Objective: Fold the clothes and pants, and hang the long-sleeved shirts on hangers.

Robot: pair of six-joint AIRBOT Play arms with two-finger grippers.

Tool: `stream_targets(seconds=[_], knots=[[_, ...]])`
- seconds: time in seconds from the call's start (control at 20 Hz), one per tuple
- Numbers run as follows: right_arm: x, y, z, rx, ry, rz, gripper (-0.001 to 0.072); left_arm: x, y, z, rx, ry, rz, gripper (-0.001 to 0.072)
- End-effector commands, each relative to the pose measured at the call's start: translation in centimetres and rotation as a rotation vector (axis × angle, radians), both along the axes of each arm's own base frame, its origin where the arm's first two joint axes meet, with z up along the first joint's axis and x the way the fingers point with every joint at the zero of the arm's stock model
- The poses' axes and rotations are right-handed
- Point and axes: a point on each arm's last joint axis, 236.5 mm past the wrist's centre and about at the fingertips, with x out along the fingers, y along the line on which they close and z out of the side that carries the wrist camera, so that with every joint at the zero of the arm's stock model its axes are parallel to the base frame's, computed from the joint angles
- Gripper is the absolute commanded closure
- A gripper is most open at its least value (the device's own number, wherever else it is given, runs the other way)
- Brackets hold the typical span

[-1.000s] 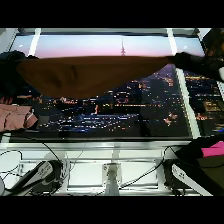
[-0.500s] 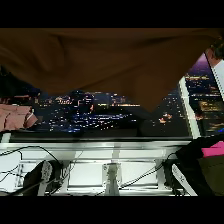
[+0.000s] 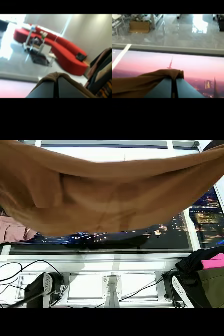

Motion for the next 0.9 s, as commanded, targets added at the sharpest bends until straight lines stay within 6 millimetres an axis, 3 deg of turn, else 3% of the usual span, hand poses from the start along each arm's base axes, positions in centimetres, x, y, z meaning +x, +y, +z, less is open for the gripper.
stream_targets(seconds=[0.0,0.1,0.2,0.4,0.5,0.65,0.75,0.85], knots=[[4.6,-0.8,-3.7,0.008,0.118,-0.018,0.0705,3.5,3.7,-5.5,-0.057,0.188,0.060,0.0693],[9.2,-1.2,-8.4,0.019,0.247,-0.018,0.0705,6.8,5.5,-9.8,-0.126,0.291,0.028,0.0693],[13.8,-1.6,-13.9,0.042,0.373,-0.023,0.0704,11.1,5.5,-15.0,-0.192,0.410,-0.044,0.0693],[20.9,-2.0,-25.4,0.103,0.575,-0.037,0.0703,19.9,1.5,-27.2,-0.121,0.545,-0.150,0.0692],[23.2,-2.2,-30.2,0.128,0.635,-0.045,0.0703,22.8,-1.0,-31.4,-0.163,0.557,-0.191,0.0692],[25.2,-2.5,-35.0,0.147,0.681,-0.062,0.0703,25.7,-2.2,-33.9,-0.304,0.515,-0.195,0.0692],[26.4,-2.8,-35.9,0.155,0.659,-0.077,0.0703,26.7,-1.7,-34.2,-0.352,0.475,-0.174,0.0692],[27.6,-3.3,-35.4,0.159,0.602,-0.095,0.0703,27.0,-1.4,-34.3,-0.332,0.451,-0.165,0.0692]])
